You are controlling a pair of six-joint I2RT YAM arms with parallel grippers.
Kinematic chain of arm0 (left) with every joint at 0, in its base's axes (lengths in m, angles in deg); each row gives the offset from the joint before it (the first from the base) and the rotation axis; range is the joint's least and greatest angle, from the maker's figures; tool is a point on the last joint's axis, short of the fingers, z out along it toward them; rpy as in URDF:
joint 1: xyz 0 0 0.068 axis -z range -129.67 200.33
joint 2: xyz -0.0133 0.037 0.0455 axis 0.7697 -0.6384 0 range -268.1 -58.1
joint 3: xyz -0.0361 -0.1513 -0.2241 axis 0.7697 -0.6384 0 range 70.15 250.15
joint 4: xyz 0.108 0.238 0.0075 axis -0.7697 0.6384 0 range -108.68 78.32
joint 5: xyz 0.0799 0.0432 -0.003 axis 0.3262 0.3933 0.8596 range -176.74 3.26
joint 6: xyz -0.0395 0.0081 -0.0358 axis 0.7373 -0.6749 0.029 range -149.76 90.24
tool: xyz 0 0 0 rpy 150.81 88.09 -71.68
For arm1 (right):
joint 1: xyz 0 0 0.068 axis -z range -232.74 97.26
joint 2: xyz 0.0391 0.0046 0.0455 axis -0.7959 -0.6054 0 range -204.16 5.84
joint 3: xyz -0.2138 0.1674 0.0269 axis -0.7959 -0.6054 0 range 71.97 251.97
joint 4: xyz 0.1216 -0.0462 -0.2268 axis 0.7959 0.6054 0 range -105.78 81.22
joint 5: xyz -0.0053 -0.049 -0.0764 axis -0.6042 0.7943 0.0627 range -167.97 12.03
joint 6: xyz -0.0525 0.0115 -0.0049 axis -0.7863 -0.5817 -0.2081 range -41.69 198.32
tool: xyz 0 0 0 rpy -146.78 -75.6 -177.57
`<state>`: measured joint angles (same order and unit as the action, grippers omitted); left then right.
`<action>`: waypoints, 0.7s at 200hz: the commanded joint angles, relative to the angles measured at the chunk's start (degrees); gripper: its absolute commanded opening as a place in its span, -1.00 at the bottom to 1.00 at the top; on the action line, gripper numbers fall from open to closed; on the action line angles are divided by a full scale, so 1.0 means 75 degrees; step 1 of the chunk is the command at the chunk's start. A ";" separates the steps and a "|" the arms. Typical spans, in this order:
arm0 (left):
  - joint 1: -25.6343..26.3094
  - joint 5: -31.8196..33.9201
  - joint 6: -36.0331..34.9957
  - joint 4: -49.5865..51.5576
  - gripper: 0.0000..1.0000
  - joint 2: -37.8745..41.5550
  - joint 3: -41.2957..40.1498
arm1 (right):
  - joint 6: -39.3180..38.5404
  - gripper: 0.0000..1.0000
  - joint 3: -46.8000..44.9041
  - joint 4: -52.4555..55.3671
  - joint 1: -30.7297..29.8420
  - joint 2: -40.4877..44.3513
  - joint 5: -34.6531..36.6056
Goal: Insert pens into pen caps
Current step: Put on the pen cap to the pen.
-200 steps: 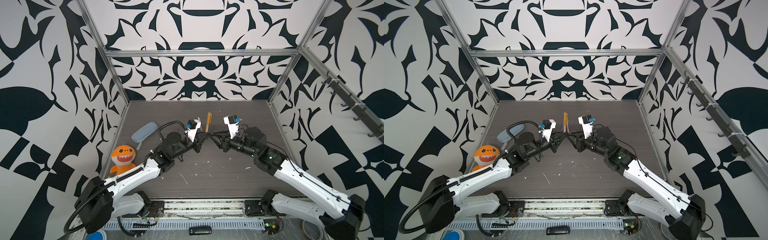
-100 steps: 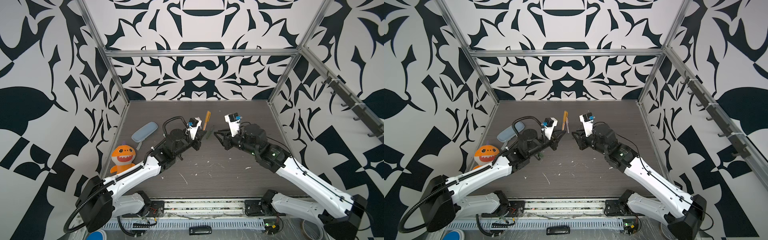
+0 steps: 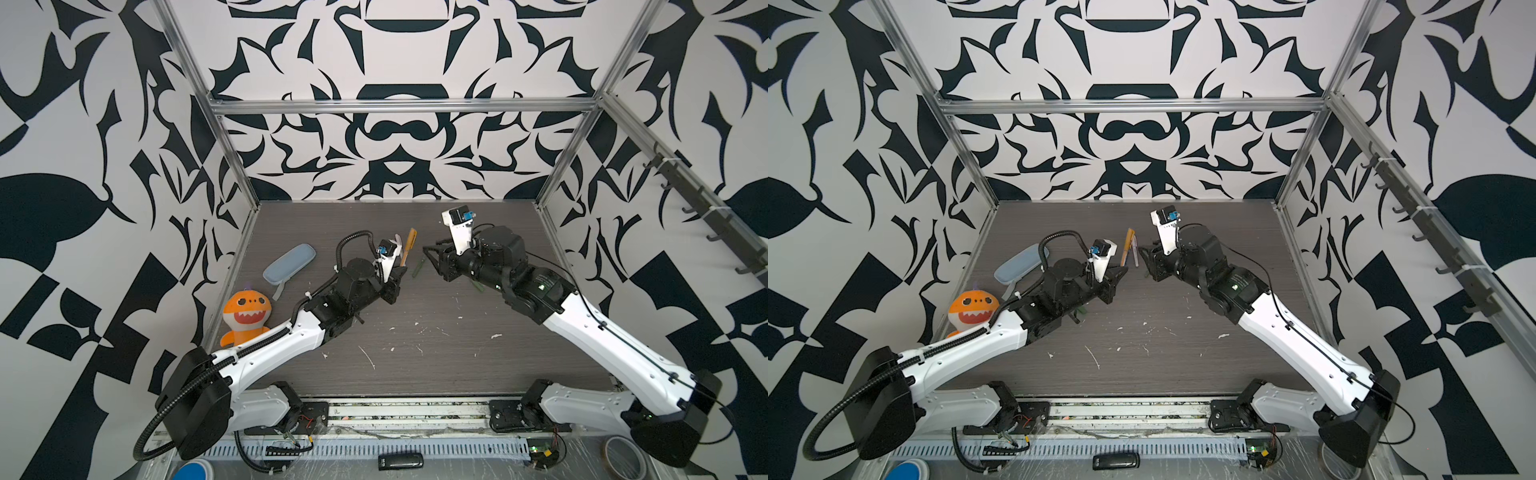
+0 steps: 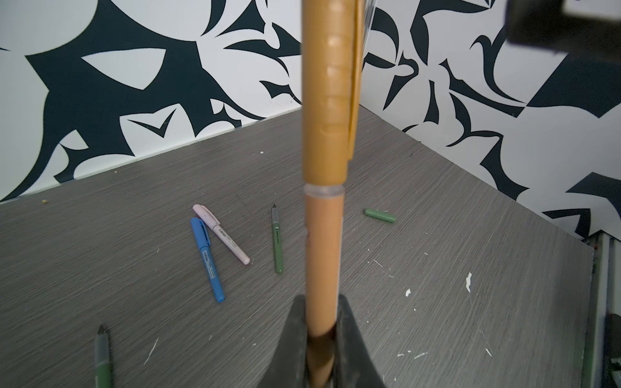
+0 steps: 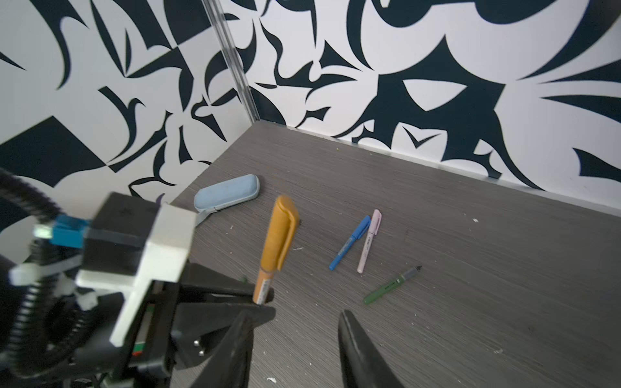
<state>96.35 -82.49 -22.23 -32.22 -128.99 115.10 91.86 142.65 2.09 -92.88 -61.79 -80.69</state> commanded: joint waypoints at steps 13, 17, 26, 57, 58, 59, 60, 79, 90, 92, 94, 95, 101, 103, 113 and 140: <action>-0.0021 -0.0316 0.0029 0.0084 -1.00 0.0049 0.0380 | 0.0391 -0.09 0.0539 -0.0552 0.0355 -0.0203 -0.1188; -0.0023 -0.0391 0.0028 0.0085 -1.00 0.0062 0.0400 | 0.0520 -0.09 0.0552 -0.0632 0.0442 -0.0245 -0.1290; -0.0030 -0.0531 0.0021 0.0094 -1.00 0.0083 0.0445 | 0.0720 -0.08 0.0572 -0.0791 0.0614 -0.0313 -0.1572; -0.0017 -0.0850 0.0027 0.0015 -1.00 0.0146 0.0457 | 0.0867 -0.07 0.0760 -0.1063 0.0897 -0.0626 -0.2166; -0.0024 -0.0855 0.0021 0.0008 -1.00 0.0147 0.0455 | 0.0867 -0.07 0.0766 -0.1072 0.0898 -0.0638 -0.2173; -0.0027 -0.0863 0.0018 0.0010 -1.00 0.0147 0.0453 | 0.0867 -0.07 0.0763 -0.1077 0.0916 -0.0638 -0.2182; -0.0029 -0.0873 0.0017 0.0011 -1.00 0.0153 0.0447 | 0.0872 -0.07 0.0762 -0.1091 0.0925 -0.0638 -0.2193; -0.0030 -0.0948 0.0013 0.0018 -1.00 0.0177 0.0432 | 0.1032 -0.09 0.0677 -0.1410 0.1049 -0.0703 -0.2538; -0.0027 -0.0985 0.0009 0.0057 -1.00 0.0212 0.0418 | 0.1094 -0.11 0.0610 -0.1573 0.1060 -0.0708 -0.2714; -0.0024 -0.0994 0.0014 0.0059 -1.00 0.0214 0.0411 | 0.1117 -0.12 0.0597 -0.1585 0.1053 -0.0714 -0.2709; -0.0029 -0.0993 0.0006 0.0059 -1.00 0.0220 0.0404 | 0.1131 -0.13 0.0588 -0.1606 0.1055 -0.0719 -0.2725; -0.0030 -0.1003 0.0005 0.0047 -1.00 0.0225 0.0399 | 0.1139 -0.13 0.0586 -0.1619 0.1053 -0.0725 -0.2728; -0.0030 -0.1023 0.0014 0.0027 -1.00 0.0258 0.0367 | 0.1187 -0.17 0.0573 -0.1659 0.1051 -0.0750 -0.2769; -0.0028 -0.1024 0.0018 0.0022 -1.00 0.0269 0.0367 | 0.1193 -0.18 0.0573 -0.1660 0.1051 -0.0766 -0.2782; -0.0030 -0.1026 0.0030 0.0024 -1.00 0.0300 0.0329 | 0.1249 -0.29 0.0579 -0.1656 0.1057 -0.0828 -0.2818; -0.0025 -0.1038 0.0064 -0.0005 -1.00 0.0367 0.0265 | 0.1327 -0.54 0.0514 -0.1741 0.1051 -0.0897 -0.2943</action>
<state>96.35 -89.33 -22.21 -31.26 -127.79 117.24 100.49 145.79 -7.18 -85.06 -68.57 -100.12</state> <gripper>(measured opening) 0.138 0.263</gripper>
